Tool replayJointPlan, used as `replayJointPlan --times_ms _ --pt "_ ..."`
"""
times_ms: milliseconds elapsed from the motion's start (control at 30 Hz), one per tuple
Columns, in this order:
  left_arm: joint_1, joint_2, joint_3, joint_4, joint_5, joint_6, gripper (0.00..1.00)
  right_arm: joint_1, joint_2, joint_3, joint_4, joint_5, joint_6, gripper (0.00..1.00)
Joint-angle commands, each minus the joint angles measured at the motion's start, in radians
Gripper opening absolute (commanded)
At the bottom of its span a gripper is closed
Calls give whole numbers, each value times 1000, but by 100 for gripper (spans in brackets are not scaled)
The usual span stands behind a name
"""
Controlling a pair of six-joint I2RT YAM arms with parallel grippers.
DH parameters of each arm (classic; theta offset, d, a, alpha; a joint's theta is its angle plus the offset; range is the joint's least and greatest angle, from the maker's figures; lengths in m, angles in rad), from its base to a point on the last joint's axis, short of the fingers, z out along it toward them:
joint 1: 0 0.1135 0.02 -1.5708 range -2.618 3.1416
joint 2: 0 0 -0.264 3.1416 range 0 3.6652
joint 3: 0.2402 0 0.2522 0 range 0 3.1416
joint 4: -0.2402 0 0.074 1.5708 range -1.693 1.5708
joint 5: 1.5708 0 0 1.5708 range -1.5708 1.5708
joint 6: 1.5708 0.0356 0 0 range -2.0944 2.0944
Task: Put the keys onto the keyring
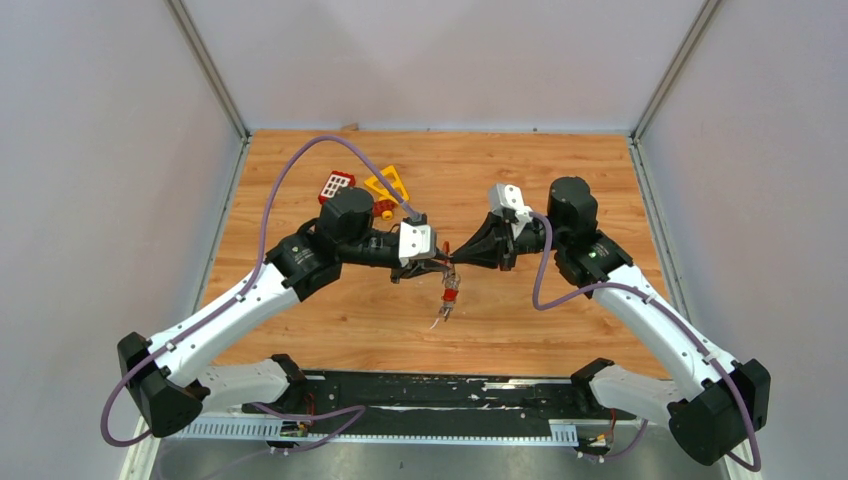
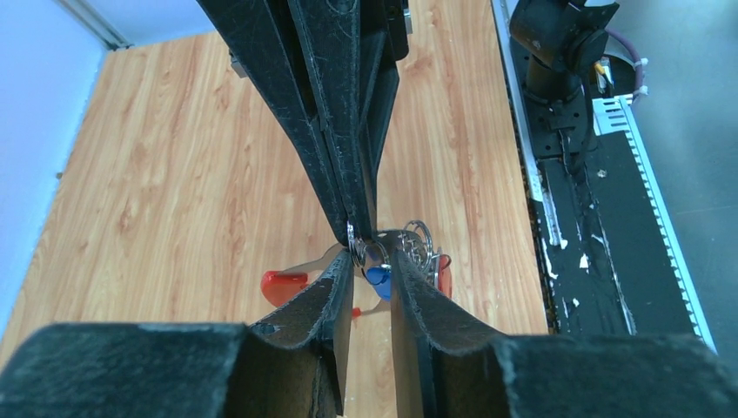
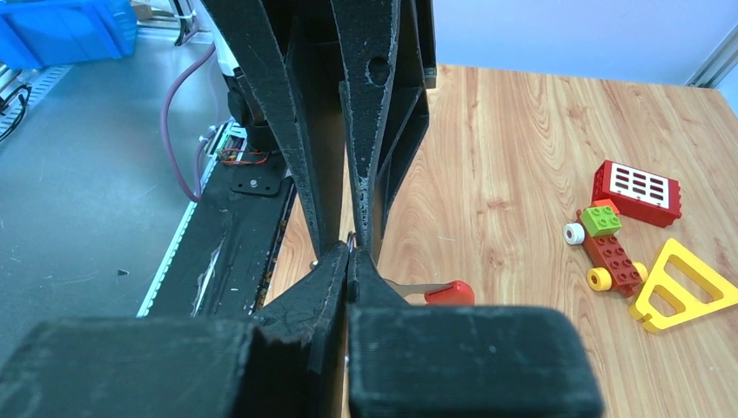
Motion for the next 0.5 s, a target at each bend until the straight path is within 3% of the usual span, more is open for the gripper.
replayJointPlan --times_ms 0,467 --pt "5 -1 42 27 29 -10 27 1 -1 13 14 -15 -17 0" --pt "5 22 51 43 12 -42 0 -1 6 9 6 -9 -28 0"
